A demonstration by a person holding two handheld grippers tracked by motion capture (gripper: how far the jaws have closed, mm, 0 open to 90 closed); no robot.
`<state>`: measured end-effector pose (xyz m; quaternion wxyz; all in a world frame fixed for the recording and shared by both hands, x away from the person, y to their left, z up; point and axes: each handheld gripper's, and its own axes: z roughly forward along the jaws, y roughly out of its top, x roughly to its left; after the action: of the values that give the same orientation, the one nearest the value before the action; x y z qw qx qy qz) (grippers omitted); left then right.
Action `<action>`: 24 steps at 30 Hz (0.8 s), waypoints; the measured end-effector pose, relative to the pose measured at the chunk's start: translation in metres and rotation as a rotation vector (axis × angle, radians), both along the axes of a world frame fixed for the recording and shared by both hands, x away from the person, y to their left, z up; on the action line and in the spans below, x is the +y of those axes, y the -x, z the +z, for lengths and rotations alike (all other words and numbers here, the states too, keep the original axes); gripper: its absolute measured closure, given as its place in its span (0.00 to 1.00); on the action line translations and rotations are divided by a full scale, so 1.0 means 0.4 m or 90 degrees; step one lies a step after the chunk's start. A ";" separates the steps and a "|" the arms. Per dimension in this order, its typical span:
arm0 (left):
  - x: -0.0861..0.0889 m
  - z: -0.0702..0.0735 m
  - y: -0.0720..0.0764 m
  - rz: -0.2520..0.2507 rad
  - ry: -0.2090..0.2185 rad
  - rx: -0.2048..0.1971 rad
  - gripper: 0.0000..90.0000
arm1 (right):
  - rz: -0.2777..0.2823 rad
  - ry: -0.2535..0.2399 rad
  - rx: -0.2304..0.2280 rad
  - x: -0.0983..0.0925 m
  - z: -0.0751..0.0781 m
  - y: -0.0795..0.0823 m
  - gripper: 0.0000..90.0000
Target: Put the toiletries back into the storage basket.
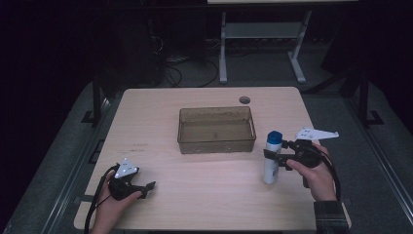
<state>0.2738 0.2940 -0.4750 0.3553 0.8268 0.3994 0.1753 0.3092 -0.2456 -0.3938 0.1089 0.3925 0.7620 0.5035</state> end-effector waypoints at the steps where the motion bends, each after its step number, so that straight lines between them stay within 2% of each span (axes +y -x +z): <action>1: 0.000 0.000 0.000 0.000 0.000 0.000 0.14 | -0.004 -0.008 -0.005 -0.001 0.003 0.001 0.36; 7: 0.000 0.000 0.000 0.000 0.000 0.000 0.14 | -0.025 -0.042 -0.032 -0.008 0.019 0.004 0.36; 12: 0.000 0.000 0.000 0.001 0.002 -0.001 0.14 | -0.036 -0.050 -0.052 -0.010 0.036 0.007 0.36; 24: 0.000 0.000 0.000 0.001 0.001 -0.001 0.14 | -0.034 -0.056 -0.086 0.005 0.081 0.003 0.36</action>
<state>0.2739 0.2939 -0.4750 0.3560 0.8261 0.3999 0.1758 0.3078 -0.2437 -0.3616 0.1560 0.3823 0.7192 0.5588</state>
